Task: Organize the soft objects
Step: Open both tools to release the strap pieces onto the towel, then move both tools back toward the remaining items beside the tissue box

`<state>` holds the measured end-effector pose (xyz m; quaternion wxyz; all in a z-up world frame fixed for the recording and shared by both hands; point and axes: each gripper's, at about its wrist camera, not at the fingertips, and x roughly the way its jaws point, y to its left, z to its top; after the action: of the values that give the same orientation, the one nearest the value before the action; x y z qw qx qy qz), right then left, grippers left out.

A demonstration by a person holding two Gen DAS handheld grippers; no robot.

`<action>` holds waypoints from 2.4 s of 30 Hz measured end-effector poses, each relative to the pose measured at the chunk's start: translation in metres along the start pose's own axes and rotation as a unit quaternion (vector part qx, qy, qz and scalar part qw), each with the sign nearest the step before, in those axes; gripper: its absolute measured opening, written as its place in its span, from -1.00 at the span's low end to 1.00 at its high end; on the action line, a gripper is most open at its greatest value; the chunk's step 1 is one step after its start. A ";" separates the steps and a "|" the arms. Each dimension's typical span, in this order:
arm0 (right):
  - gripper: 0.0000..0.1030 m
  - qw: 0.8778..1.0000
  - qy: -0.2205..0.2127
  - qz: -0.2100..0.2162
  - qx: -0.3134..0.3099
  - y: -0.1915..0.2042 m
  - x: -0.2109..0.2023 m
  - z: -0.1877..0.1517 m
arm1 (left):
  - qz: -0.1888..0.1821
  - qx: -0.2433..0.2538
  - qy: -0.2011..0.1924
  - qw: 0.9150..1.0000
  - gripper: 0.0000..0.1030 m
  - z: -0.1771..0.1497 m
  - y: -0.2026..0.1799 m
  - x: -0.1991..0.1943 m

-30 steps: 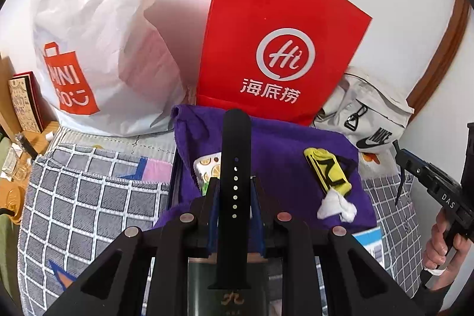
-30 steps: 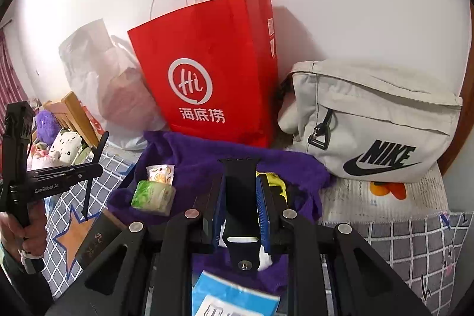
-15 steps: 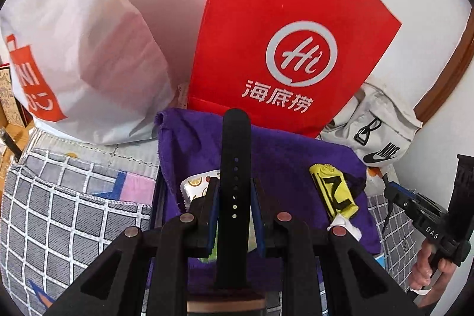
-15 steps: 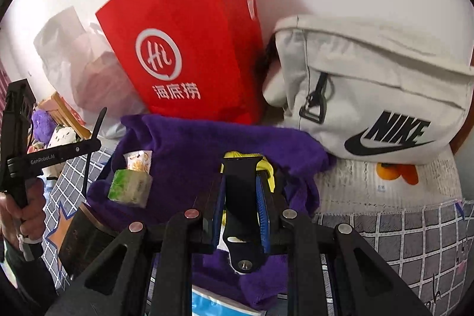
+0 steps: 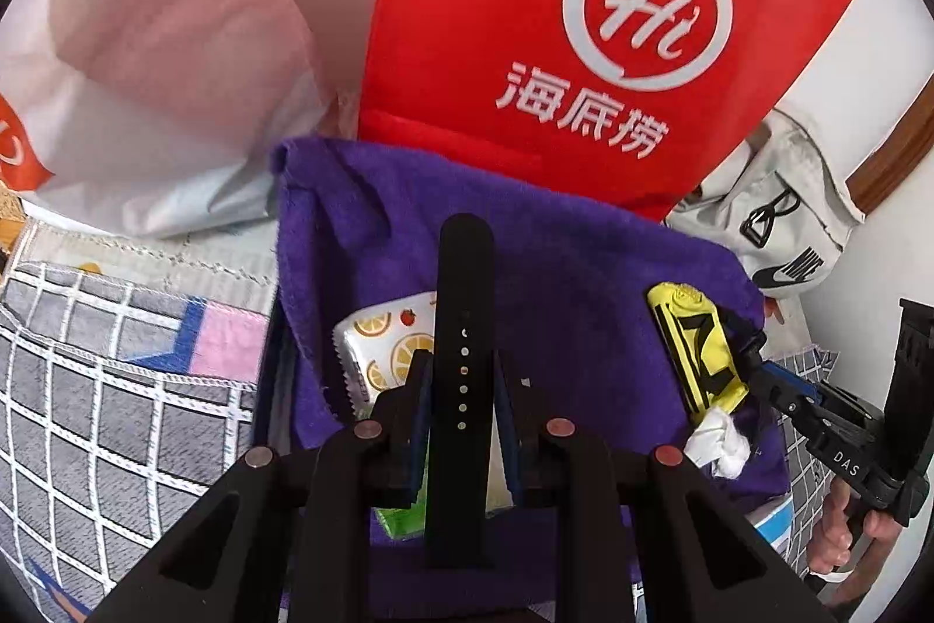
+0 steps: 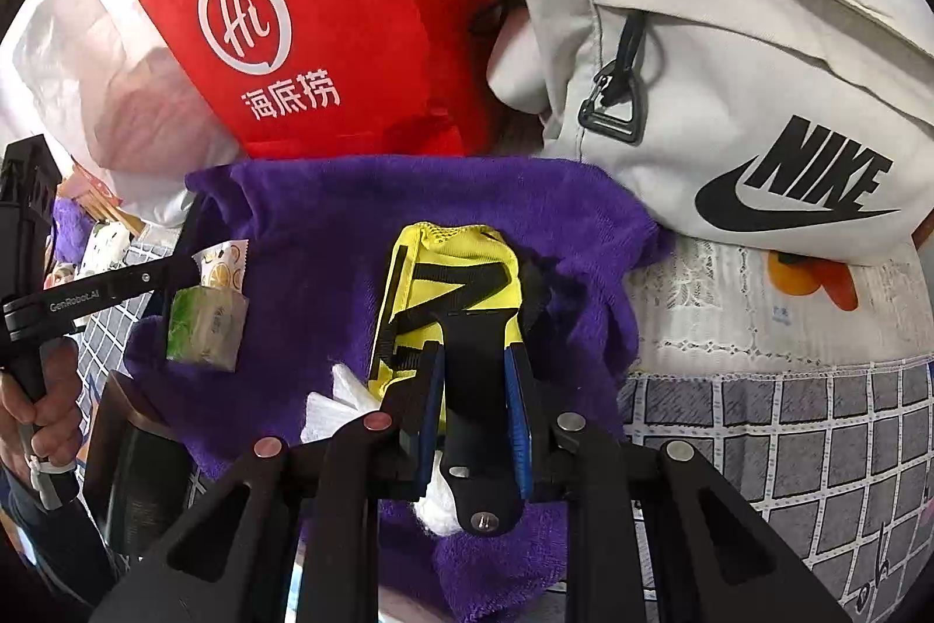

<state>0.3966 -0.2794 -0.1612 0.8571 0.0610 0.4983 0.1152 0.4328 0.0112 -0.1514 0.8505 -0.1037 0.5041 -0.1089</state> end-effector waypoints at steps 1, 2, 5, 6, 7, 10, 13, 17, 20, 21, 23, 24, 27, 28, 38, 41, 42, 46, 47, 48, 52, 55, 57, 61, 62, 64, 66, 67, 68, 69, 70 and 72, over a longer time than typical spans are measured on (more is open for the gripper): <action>-0.59 1.000 0.002 0.002 0.000 0.000 0.001 0.000 | 0.001 0.000 0.004 1.000 -0.61 -0.001 -0.001 0.003; -0.59 1.000 0.004 0.003 -0.001 0.000 0.001 0.000 | 0.001 0.000 0.009 1.000 -0.61 -0.001 -0.001 0.006; -0.59 1.000 0.009 0.006 0.000 0.001 0.004 -0.001 | 0.000 -0.003 0.018 1.000 -0.61 -0.002 0.000 0.011; -0.59 1.000 0.012 0.007 0.000 0.001 0.006 -0.001 | 0.000 -0.004 0.019 1.000 -0.61 -0.002 0.001 0.012; -0.59 1.000 0.014 0.007 0.000 0.001 0.006 -0.001 | 0.000 -0.006 0.021 1.000 -0.61 -0.002 0.001 0.013; -0.53 1.000 0.014 0.010 0.000 0.002 0.007 0.000 | 0.003 -0.008 0.026 1.000 -0.60 -0.001 0.000 0.017; -0.24 1.000 0.008 0.015 -0.007 0.007 0.002 0.001 | 0.002 -0.008 0.023 1.000 -0.48 0.001 -0.001 0.013; 0.03 1.000 -0.017 0.011 -0.021 0.018 -0.015 0.003 | 0.007 -0.010 0.014 1.000 -0.38 0.003 0.000 0.000; 0.05 0.999 -0.032 0.013 -0.025 0.026 -0.030 0.004 | 0.013 -0.010 0.003 1.000 -0.30 0.001 0.002 -0.019; 0.06 0.999 -0.035 0.014 -0.025 0.029 -0.036 0.004 | 0.017 -0.009 0.000 1.000 -0.16 0.000 0.002 -0.025; 0.06 0.999 -0.042 0.013 -0.029 0.037 -0.049 0.003 | 0.029 -0.004 -0.014 0.999 -0.09 -0.003 0.001 -0.041; 0.06 0.998 -0.049 0.011 -0.032 0.041 -0.057 0.001 | 0.034 0.000 -0.022 0.999 -0.08 -0.006 0.000 -0.050; 0.15 0.997 -0.072 0.013 -0.039 0.053 -0.082 -0.011 | 0.043 0.003 -0.044 0.998 0.03 -0.015 0.000 -0.079; 0.16 0.996 -0.078 0.018 -0.040 0.057 -0.088 -0.016 | 0.045 0.002 -0.052 0.998 0.06 -0.019 0.001 -0.088; 0.16 0.996 -0.058 0.044 -0.053 0.089 -0.122 -0.083 | 0.050 -0.009 -0.072 0.996 0.09 -0.078 0.005 -0.144; 0.16 0.996 -0.053 0.051 -0.051 0.092 -0.132 -0.109 | 0.059 0.000 -0.073 0.996 0.10 -0.098 0.002 -0.151; 0.16 0.996 -0.051 0.053 -0.055 0.093 -0.136 -0.119 | 0.062 0.002 -0.071 0.996 0.10 -0.104 0.001 -0.152; 0.16 0.993 -0.047 0.074 -0.075 0.100 -0.152 -0.160 | 0.063 -0.002 -0.064 0.996 0.10 -0.131 -0.003 -0.156; 0.16 0.993 -0.042 0.078 -0.084 0.101 -0.154 -0.170 | 0.060 -0.005 -0.061 0.996 0.10 -0.138 -0.003 -0.156; 0.16 0.992 -0.038 0.078 -0.090 0.103 -0.155 -0.179 | 0.059 -0.008 -0.058 0.997 0.10 -0.143 -0.003 -0.156; 0.16 0.991 -0.011 0.098 -0.086 0.104 -0.153 -0.212 | 0.053 -0.010 -0.048 0.997 0.11 -0.167 -0.006 -0.156; 0.16 0.992 -0.002 0.091 -0.088 0.108 -0.147 -0.229 | 0.055 -0.011 -0.043 0.998 0.11 -0.181 -0.006 -0.158; 0.16 0.993 -0.002 0.075 -0.093 0.109 -0.142 -0.238 | 0.054 -0.007 -0.044 0.998 0.11 -0.192 -0.005 -0.161; 0.16 0.991 0.008 0.039 -0.126 0.112 -0.126 -0.248 | 0.056 -0.011 -0.041 0.998 0.11 -0.209 0.002 -0.165; 0.16 0.990 0.009 0.035 -0.136 0.114 -0.123 -0.249 | 0.055 -0.011 -0.041 0.998 0.11 -0.212 0.003 -0.165; 0.16 0.987 0.007 0.034 -0.160 0.116 -0.117 -0.249 | 0.055 -0.011 -0.041 0.998 0.11 -0.220 0.005 -0.165; 0.16 0.983 0.008 0.026 -0.182 0.120 -0.111 -0.249 | 0.054 -0.009 -0.038 0.998 0.11 -0.225 0.007 -0.164; 0.16 0.981 0.008 0.021 -0.195 0.122 -0.107 -0.249 | 0.052 -0.007 -0.037 0.998 0.11 -0.227 0.007 -0.164; 0.16 0.979 0.010 0.019 -0.204 0.122 -0.104 -0.249 | 0.052 -0.006 -0.037 0.998 0.11 -0.228 0.008 -0.164; 0.16 0.976 0.016 0.019 -0.215 0.123 -0.100 -0.249 | 0.051 -0.006 -0.038 0.998 0.11 -0.229 0.008 -0.163; 0.16 0.974 0.021 0.020 -0.226 0.125 -0.096 -0.249 | 0.049 -0.005 -0.039 0.998 0.11 -0.230 0.008 -0.163; 0.21 0.969 0.028 0.023 -0.245 0.130 -0.089 -0.250 | 0.045 -0.006 -0.039 0.998 0.11 -0.231 0.009 -0.161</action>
<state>0.1190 -0.1799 -0.1818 0.8286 -0.1432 0.4773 0.2551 0.1547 0.0509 -0.1277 0.8727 -0.0898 0.4757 -0.0632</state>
